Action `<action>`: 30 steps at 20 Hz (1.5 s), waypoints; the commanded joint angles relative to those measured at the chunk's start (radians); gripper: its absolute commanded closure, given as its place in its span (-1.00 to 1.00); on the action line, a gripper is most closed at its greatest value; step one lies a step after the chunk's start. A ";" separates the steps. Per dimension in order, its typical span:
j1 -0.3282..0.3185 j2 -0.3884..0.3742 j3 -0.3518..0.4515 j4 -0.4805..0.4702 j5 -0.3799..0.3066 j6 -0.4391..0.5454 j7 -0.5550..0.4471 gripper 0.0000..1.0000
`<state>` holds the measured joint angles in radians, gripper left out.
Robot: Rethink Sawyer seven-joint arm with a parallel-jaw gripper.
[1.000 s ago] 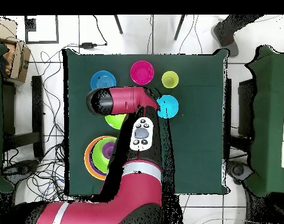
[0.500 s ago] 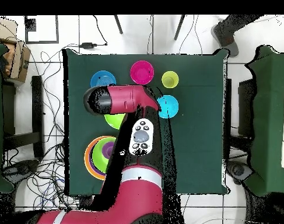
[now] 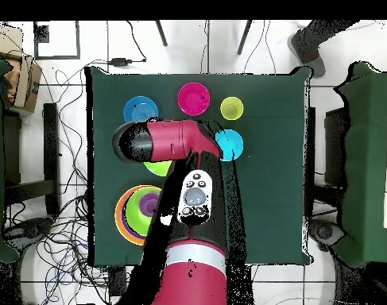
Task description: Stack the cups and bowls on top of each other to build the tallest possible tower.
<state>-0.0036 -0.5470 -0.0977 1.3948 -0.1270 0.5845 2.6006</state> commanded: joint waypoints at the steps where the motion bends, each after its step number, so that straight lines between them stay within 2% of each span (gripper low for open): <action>1: -0.038 -0.010 0.117 0.131 -0.110 0.012 -0.220 -1.00; 15: -0.140 -0.027 0.179 0.228 -0.215 -0.093 -0.221 -1.00; 23: -0.142 -0.047 0.173 0.289 -0.258 -0.138 -0.147 -1.00; 30: -0.129 -0.081 0.182 0.309 -0.251 -0.101 -0.120 -1.00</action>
<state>-0.1419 -0.6116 -0.0283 1.6482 -0.3123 0.5171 2.6006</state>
